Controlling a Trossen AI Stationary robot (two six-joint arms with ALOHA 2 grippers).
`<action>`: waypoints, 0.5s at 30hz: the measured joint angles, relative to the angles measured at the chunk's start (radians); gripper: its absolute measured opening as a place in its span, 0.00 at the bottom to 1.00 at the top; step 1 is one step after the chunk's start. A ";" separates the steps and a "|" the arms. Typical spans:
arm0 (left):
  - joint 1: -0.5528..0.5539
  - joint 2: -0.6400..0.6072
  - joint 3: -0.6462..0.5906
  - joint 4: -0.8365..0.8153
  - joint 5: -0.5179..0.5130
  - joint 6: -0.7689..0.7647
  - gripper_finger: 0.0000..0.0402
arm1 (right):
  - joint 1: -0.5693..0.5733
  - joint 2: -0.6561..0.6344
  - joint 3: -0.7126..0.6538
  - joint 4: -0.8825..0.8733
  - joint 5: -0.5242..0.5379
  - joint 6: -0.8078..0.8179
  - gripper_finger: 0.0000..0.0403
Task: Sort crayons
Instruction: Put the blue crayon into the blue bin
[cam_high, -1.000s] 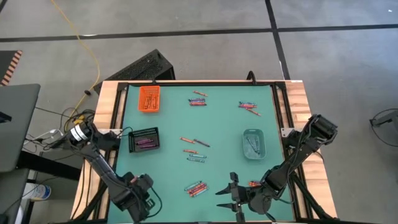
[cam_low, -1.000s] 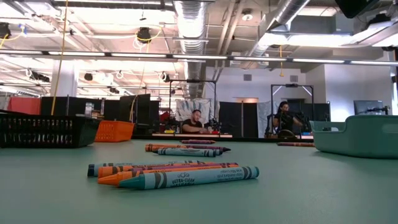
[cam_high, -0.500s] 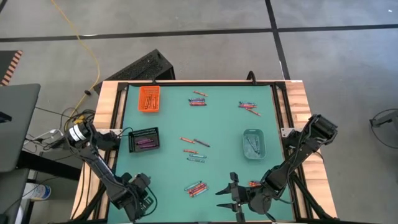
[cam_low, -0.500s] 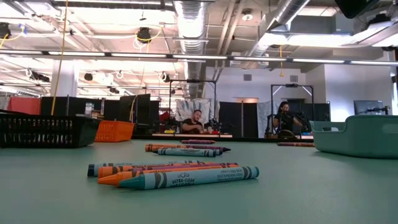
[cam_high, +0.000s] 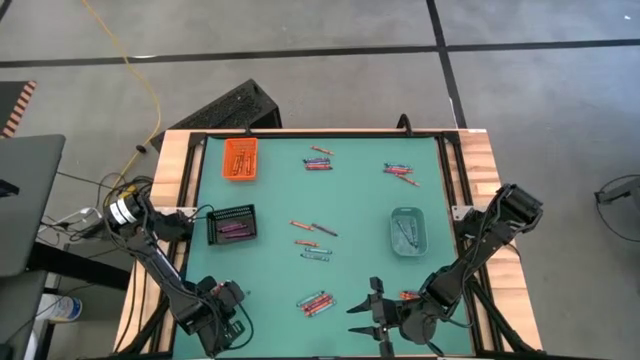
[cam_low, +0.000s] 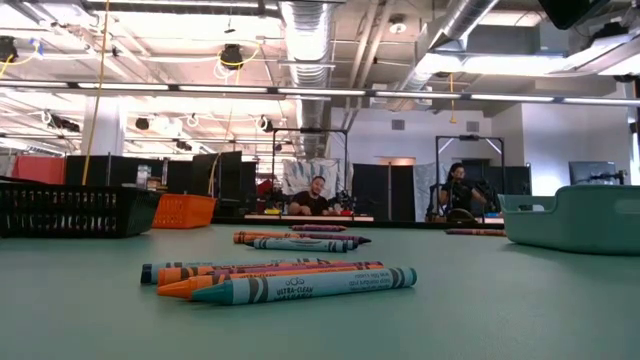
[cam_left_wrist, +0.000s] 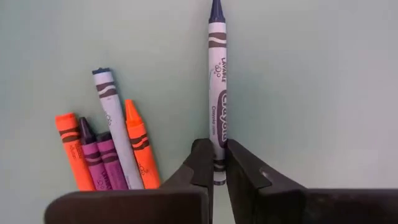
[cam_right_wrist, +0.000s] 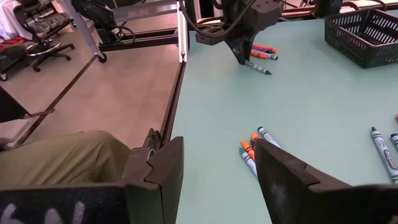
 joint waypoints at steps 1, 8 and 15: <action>0.001 0.000 0.000 0.000 0.000 0.010 0.02 | 0.000 0.000 0.000 0.000 0.000 0.000 0.47; 0.007 0.002 0.047 -0.038 -0.207 0.181 0.05 | 0.000 0.000 0.000 0.002 -0.002 0.000 0.47; 0.029 -0.028 0.134 0.003 -0.606 0.440 0.05 | -0.001 0.000 0.000 0.002 -0.001 -0.008 0.47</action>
